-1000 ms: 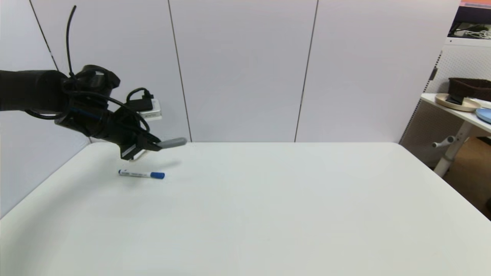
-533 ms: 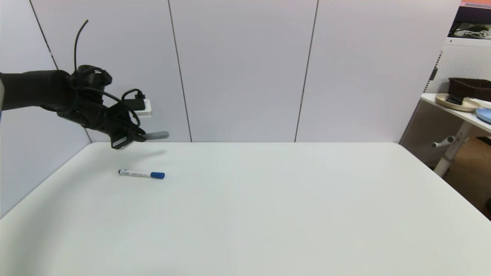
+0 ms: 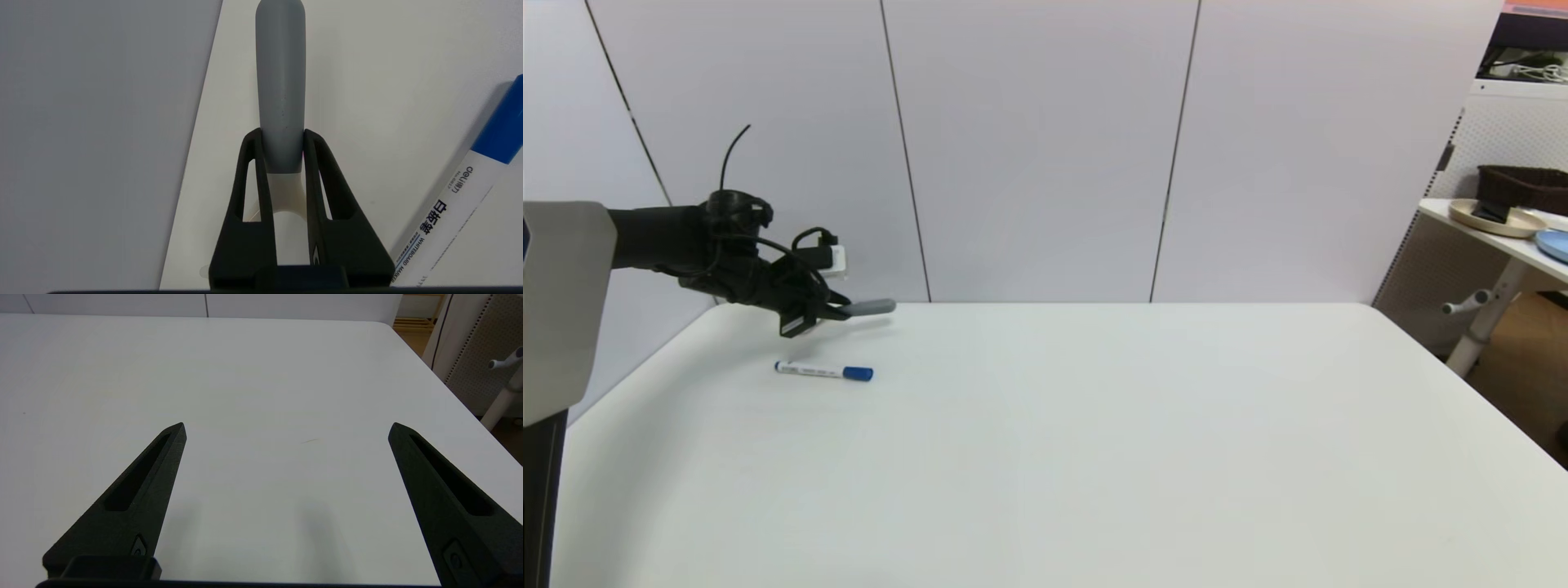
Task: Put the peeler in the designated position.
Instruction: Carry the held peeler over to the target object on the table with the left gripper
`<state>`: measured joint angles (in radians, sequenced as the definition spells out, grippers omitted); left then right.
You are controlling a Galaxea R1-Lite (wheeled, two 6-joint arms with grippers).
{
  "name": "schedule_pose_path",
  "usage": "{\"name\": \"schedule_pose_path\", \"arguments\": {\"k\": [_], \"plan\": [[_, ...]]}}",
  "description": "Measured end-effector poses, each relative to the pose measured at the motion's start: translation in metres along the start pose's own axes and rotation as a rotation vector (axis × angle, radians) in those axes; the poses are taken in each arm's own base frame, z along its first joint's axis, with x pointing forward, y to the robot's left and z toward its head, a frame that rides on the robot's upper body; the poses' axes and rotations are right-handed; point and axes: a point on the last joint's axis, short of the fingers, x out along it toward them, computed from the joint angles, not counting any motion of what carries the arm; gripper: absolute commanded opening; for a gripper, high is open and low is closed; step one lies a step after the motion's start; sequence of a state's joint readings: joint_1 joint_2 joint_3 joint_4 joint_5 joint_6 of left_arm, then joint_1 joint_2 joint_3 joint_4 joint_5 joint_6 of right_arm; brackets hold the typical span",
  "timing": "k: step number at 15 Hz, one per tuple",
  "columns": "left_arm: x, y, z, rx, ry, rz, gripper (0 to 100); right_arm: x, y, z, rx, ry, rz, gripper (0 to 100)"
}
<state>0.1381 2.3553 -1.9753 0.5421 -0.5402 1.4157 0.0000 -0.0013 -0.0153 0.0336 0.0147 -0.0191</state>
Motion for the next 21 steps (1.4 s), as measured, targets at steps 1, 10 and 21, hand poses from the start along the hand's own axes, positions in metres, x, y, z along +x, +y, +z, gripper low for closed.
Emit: {"name": "schedule_pose_path", "arguments": {"k": [1,10,21], "plan": [[0.002,-0.001,-0.005,0.011,-0.015,-0.006,0,0.0,0.0,0.0,0.0,0.0,0.0,100],[0.012,-0.007,-0.019,0.013,-0.025,-0.05,0,0.0,0.0,0.0,0.0,0.0,0.001,100],[0.017,-0.01,-0.022,0.001,-0.025,-0.07,100,0.0,0.0,0.0,0.0,0.0,0.0,100]]}}
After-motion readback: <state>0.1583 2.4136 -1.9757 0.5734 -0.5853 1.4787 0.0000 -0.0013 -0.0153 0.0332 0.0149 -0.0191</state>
